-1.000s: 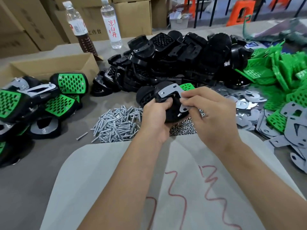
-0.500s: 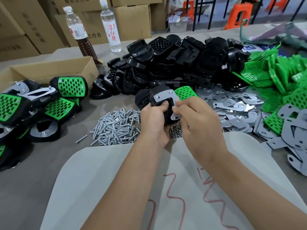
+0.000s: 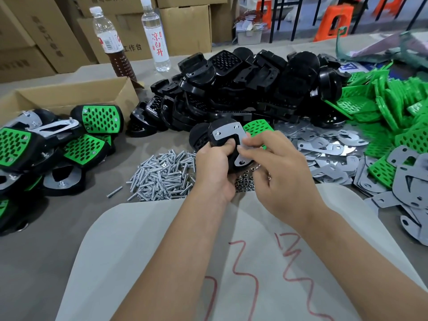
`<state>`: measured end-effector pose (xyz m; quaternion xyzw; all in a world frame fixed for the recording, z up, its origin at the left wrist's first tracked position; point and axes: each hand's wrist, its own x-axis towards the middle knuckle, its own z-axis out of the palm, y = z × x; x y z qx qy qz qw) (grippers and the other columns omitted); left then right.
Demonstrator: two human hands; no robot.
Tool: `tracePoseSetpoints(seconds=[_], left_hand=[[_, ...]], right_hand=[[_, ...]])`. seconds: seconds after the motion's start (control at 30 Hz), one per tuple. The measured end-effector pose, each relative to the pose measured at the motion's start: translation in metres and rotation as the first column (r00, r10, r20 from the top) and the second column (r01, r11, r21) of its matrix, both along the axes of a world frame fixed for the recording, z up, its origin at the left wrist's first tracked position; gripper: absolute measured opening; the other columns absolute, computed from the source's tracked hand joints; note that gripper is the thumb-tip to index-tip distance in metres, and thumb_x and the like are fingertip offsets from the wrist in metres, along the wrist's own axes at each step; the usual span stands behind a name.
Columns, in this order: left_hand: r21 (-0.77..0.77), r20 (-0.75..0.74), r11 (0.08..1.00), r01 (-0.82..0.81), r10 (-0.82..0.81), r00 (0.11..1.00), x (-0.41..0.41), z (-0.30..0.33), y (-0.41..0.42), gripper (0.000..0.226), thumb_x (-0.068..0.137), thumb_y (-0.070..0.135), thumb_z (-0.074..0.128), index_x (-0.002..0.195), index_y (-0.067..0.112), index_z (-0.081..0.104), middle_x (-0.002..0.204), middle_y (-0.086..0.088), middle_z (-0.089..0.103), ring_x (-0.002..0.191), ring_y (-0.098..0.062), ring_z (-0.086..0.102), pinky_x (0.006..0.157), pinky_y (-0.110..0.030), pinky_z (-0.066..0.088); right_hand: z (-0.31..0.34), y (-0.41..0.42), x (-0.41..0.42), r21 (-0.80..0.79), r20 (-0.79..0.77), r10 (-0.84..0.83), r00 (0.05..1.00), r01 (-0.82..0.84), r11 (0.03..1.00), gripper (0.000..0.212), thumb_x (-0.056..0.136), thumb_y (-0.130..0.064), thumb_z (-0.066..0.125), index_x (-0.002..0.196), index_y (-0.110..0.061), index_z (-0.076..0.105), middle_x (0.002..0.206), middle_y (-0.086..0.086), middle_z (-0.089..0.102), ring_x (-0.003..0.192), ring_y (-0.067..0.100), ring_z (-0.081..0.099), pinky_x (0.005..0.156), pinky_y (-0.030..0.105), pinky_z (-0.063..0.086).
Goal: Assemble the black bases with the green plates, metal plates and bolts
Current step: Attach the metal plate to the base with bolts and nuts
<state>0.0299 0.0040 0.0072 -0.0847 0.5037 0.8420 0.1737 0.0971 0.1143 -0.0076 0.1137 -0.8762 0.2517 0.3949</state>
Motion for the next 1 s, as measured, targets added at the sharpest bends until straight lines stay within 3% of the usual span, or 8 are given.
tracePoseSetpoints(seconds=[0.13,0.23,0.37,0.53,0.67,0.73,0.87,1.0], left_hand=[[0.025,0.004,1.000,0.007,-0.007,1.000,-0.001,0.001,-0.002,0.022,0.102,0.002,0.056,0.117,0.004,0.071,0.114,-0.020,0.076,0.093,-0.034,0.073,0.084,-0.049,0.064],[-0.001,0.005,1.000,0.021,-0.021,1.000,0.000,0.001,-0.002,0.020,0.100,0.006,0.059,0.114,0.007,0.073,0.104,-0.014,0.078,0.087,-0.029,0.074,0.080,-0.042,0.064],[-0.031,-0.042,0.999,0.031,-0.032,0.999,0.001,0.000,0.001,0.017,0.098,0.003,0.060,0.104,0.011,0.074,0.096,-0.011,0.078,0.082,-0.026,0.074,0.074,-0.039,0.063],[-0.154,-0.168,0.987,0.043,-0.069,0.983,0.005,-0.002,0.005,0.021,0.094,0.001,0.063,0.101,0.015,0.077,0.097,-0.008,0.080,0.088,-0.025,0.076,0.079,-0.043,0.064],[-0.168,-0.203,0.985,0.051,-0.085,0.975,0.005,-0.003,0.005,0.026,0.093,-0.002,0.062,0.097,0.018,0.078,0.095,-0.010,0.080,0.090,-0.030,0.077,0.076,-0.045,0.065],[-0.145,-0.190,0.988,0.049,-0.076,0.979,0.005,-0.003,0.005,0.025,0.094,-0.001,0.062,0.096,0.018,0.078,0.094,-0.009,0.080,0.086,-0.027,0.078,0.071,-0.043,0.065],[-0.134,-0.215,0.991,-0.016,-0.013,0.977,0.006,-0.004,0.006,0.025,0.095,0.000,0.064,0.093,0.019,0.078,0.093,-0.006,0.080,0.085,-0.023,0.077,0.069,-0.039,0.062],[-0.191,-0.282,0.979,-0.070,0.014,0.959,0.009,-0.003,0.007,0.024,0.093,0.001,0.065,0.091,0.021,0.077,0.096,-0.009,0.080,0.082,-0.020,0.071,0.067,-0.035,0.055]], right_hand=[[0.000,0.004,-0.003,-0.018,-0.016,-0.004,1.000,0.004,1.000,0.045,0.080,0.015,0.048,0.109,0.000,0.079,0.114,0.011,0.072,0.112,0.024,0.053,0.105,0.015,0.036],[-0.002,0.003,-0.001,-0.103,-0.009,0.030,1.000,-0.031,0.994,0.038,0.085,0.010,0.051,0.105,-0.002,0.080,0.113,0.010,0.071,0.105,0.027,0.059,0.095,0.025,0.045],[0.003,0.007,0.000,-0.375,0.064,0.115,0.991,-0.083,0.923,0.024,0.093,-0.003,0.058,0.101,-0.009,0.081,0.106,0.003,0.069,0.099,0.020,0.066,0.078,0.039,0.055],[0.012,0.012,-0.010,-0.590,0.137,0.034,0.990,0.054,0.805,0.003,0.095,-0.020,0.074,0.096,-0.023,0.072,0.094,-0.010,0.069,0.086,0.005,0.061,0.074,0.021,0.046],[0.016,0.019,-0.024,-0.737,0.271,0.204,0.941,0.066,0.672,0.032,0.093,-0.025,0.080,0.122,-0.026,0.067,0.111,-0.003,0.068,0.092,0.007,0.061,0.083,0.020,0.052],[0.014,0.017,-0.027,-0.751,0.354,0.237,0.905,0.124,0.649,0.033,0.090,-0.030,0.082,0.119,-0.025,0.068,0.110,0.001,0.069,0.089,0.015,0.064,0.081,0.030,0.057],[0.015,0.016,-0.023,-0.567,0.430,-0.031,0.902,0.296,0.769,0.038,0.081,-0.055,0.084,0.086,-0.020,0.069,0.076,-0.004,0.069,0.065,0.014,0.058,0.063,0.031,0.049],[0.023,0.019,-0.014,-0.508,0.448,0.031,0.893,0.226,0.831,0.032,0.088,-0.042,0.082,0.073,-0.016,0.071,0.060,0.004,0.072,0.060,0.031,0.067,0.059,0.040,0.053]])
